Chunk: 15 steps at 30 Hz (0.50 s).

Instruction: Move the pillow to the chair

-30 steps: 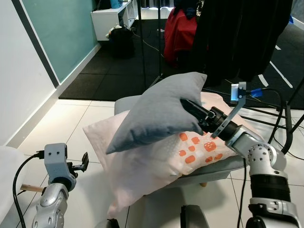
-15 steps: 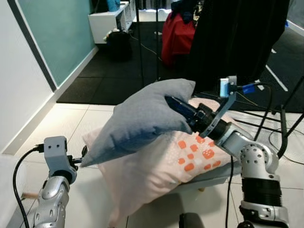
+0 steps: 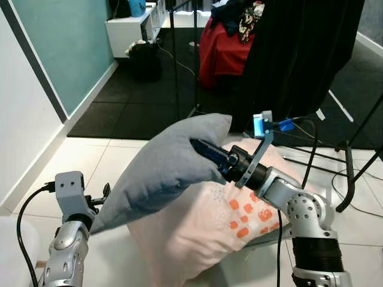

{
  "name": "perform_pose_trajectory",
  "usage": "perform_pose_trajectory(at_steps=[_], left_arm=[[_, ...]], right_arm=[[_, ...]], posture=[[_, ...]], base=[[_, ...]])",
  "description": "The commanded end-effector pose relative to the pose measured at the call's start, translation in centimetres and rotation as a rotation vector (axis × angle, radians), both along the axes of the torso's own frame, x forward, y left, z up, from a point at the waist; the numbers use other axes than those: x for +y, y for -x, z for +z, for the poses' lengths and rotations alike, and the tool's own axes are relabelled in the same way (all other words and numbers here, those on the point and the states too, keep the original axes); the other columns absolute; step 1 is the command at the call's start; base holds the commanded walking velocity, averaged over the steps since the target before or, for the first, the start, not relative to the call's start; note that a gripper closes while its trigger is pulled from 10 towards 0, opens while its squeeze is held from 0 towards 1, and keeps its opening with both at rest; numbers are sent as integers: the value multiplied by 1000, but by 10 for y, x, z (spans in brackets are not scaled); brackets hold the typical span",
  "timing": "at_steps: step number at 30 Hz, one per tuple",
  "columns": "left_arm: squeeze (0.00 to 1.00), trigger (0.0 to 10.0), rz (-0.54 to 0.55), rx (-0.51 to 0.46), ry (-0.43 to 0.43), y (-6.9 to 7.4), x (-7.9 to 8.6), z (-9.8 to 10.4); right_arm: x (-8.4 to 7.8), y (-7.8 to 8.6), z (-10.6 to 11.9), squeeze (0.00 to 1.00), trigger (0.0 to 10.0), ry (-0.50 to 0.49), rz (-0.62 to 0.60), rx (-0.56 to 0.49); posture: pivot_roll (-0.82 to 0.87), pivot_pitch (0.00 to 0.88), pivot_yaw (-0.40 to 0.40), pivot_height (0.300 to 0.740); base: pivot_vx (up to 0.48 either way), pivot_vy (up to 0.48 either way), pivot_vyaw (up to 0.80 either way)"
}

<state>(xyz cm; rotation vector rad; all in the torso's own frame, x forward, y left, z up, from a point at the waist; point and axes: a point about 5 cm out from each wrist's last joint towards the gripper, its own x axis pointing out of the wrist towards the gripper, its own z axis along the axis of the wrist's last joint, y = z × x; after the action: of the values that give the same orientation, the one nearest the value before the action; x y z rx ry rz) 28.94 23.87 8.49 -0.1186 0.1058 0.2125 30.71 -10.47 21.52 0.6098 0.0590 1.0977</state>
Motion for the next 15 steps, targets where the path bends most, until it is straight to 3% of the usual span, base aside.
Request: perform_pose_trajectory(at_steps=[1,2,3,11,14,15], left_arm=[[0,10000,5,27,-7,2,4,-5],[0,10000,11,31,-10,2,5,-6],[0,10000,37,33,-9,2,9,-6],[0,10000,134,32,-33,14,23,-4],[0,10000,283,27,-79,36,47,-3],[0,10000,283,27,-79,36,47,-3]], right_arm=[[6,5,12,0,980,-15,21,-81],[8,5,11,0,7725,0,19,-86],[9,6,10,0,10000,6,9,-92],[5,4,12,0,10000,-12,-23,-95],[2,1,12,0,10000,-14,-33,-93],[2,1,12,0,10000,-14,-33,-93]], posture=[[-199,34,50,683],[-198,34,51,688],[-185,35,61,688],[-154,41,48,688],[-135,41,27,688],[-135,41,27,688]], base=[[0,0,0],[0,0,0],[0,0,0],[0,0,0],[0,0,0],[0,0,0]])
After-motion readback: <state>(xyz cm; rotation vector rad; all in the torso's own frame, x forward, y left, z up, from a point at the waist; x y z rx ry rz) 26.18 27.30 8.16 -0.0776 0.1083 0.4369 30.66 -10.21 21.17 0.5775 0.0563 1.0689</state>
